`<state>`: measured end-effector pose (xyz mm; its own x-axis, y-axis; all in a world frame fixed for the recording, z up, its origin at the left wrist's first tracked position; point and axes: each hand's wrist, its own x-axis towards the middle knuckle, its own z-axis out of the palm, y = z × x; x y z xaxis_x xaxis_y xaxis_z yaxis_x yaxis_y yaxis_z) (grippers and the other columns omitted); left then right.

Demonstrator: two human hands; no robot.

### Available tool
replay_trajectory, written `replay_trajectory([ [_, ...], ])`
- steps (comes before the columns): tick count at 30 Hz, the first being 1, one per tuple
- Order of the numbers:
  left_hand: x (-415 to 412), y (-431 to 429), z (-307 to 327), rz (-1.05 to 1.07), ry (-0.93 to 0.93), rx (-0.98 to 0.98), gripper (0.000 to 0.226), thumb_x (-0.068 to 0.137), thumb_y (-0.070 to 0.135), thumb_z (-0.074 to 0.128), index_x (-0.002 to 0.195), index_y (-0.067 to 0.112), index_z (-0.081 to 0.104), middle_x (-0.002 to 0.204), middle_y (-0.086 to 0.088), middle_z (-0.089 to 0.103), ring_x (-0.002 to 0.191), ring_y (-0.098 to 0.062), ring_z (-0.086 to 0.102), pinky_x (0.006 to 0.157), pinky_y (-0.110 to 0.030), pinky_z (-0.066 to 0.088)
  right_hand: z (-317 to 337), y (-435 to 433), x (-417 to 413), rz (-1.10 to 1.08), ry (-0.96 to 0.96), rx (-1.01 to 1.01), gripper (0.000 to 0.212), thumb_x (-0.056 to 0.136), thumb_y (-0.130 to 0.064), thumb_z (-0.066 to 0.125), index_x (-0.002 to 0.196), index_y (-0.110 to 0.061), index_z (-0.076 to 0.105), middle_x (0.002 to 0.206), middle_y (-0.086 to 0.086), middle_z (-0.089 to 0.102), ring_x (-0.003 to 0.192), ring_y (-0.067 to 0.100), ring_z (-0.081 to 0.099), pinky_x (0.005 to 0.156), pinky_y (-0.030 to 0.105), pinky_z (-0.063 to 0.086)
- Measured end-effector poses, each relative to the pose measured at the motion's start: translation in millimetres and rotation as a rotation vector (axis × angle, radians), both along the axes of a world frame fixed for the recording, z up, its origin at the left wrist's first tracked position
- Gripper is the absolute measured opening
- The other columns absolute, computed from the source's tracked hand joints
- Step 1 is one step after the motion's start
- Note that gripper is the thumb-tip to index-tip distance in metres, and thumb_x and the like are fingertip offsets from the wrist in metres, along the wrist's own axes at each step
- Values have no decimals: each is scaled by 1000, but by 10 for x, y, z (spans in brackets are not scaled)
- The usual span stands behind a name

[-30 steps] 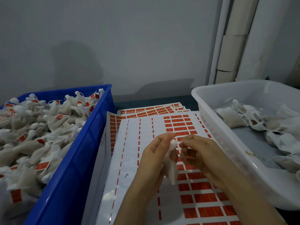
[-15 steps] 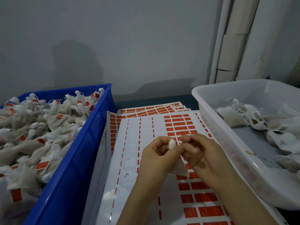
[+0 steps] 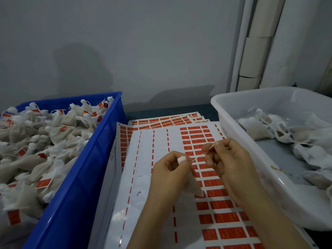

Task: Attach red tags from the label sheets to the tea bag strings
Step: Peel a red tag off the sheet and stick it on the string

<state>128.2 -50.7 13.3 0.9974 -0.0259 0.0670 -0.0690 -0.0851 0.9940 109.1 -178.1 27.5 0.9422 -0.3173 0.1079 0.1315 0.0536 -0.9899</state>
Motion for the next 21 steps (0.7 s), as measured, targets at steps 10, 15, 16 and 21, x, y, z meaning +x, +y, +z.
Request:
replay_trajectory([
  [10,-24,5,31,-173,166,10,31,89,44,56,61,31,56,63,17,58,62,-1,56,52,-10,41,-55,42,18,-25,9,-136,18,94,-29,41,86,-19,54,70,-7,66,51,12,58,56,15,51],
  [15,-21,73,-21,-312,92,104,32,89,29,59,58,26,58,58,16,59,63,4,59,64,-11,46,-51,48,23,-20,-9,-75,17,94,-27,40,86,-17,52,69,-5,65,50,7,54,64,24,55],
  [16,-21,79,-23,-343,105,112,29,89,28,58,61,25,60,61,16,60,67,2,60,66,-12,47,-55,47,25,-21,-11,-88,18,94,-28,40,86,-17,52,70,-5,65,51,8,54,65,24,55],
  [21,-26,110,-30,-457,135,109,19,87,14,59,83,30,68,79,12,68,82,-7,66,75,-19,52,-69,20,30,56,-22,-159,19,94,-27,42,88,-16,56,70,-6,66,56,14,61,60,18,53],
])
